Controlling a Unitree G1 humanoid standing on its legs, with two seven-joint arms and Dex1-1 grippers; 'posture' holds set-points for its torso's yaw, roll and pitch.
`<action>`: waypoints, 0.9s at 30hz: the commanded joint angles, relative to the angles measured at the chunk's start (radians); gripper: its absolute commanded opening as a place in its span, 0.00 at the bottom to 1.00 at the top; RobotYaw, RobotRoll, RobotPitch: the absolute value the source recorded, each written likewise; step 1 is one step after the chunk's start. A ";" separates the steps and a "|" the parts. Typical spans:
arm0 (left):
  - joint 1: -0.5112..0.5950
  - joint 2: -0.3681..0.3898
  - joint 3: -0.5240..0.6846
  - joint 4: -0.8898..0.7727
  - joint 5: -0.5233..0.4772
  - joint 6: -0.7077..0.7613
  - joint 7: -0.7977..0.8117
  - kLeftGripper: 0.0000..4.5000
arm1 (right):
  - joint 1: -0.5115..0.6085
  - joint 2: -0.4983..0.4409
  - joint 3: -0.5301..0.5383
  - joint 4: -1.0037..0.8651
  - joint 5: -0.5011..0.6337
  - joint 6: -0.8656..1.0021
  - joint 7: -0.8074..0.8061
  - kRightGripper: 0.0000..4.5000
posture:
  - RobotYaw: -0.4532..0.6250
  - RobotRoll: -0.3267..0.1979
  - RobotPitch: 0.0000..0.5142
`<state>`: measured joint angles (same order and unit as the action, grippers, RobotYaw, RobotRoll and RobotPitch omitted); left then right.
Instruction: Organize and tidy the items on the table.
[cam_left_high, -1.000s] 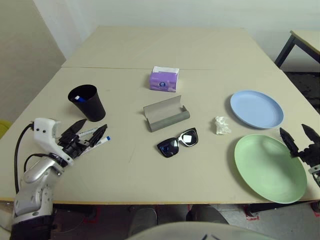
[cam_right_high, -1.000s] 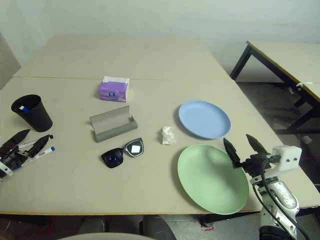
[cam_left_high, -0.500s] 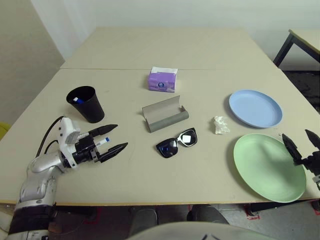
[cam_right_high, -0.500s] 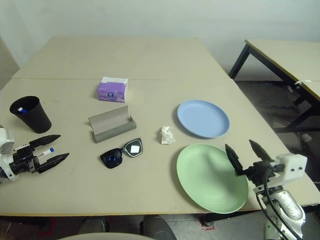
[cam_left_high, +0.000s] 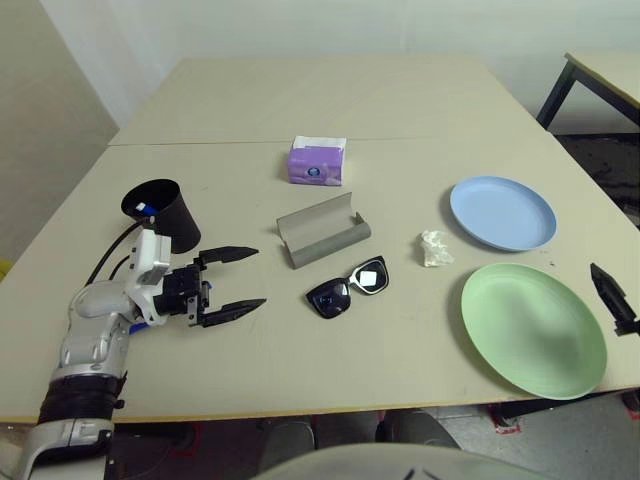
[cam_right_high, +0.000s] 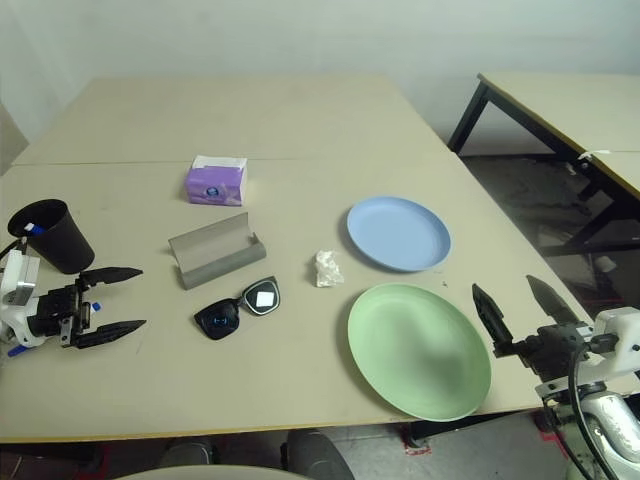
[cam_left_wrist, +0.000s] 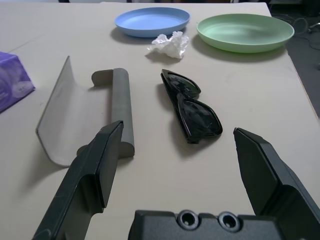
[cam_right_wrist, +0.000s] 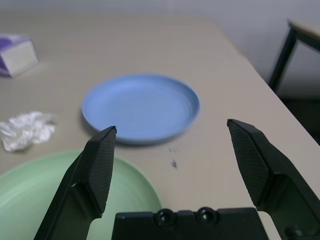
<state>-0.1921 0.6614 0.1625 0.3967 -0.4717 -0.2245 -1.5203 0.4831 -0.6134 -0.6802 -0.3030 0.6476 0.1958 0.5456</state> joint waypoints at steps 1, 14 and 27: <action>-0.038 -0.021 -0.021 0.066 0.027 -0.032 0.003 0.99 | 0.098 -0.045 -0.070 -0.146 0.086 0.255 -0.085 1.00 | 0.20 0.62 0.01; -0.053 -0.049 -0.032 0.102 0.037 -0.056 0.017 0.99 | 0.222 -0.144 -0.159 -0.301 0.353 0.657 -0.043 1.00 | 0.20 0.62 0.05; 0.007 -0.031 -0.016 0.005 0.019 -0.029 0.061 0.99 | 0.150 -0.156 -0.074 -0.219 0.324 0.760 -0.025 1.00 | 0.23 0.62 0.05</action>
<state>-0.1974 0.6203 0.1385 0.4233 -0.4453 -0.2639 -1.4640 0.6325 -0.7688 -0.7647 -0.5418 0.9876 0.9439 0.5201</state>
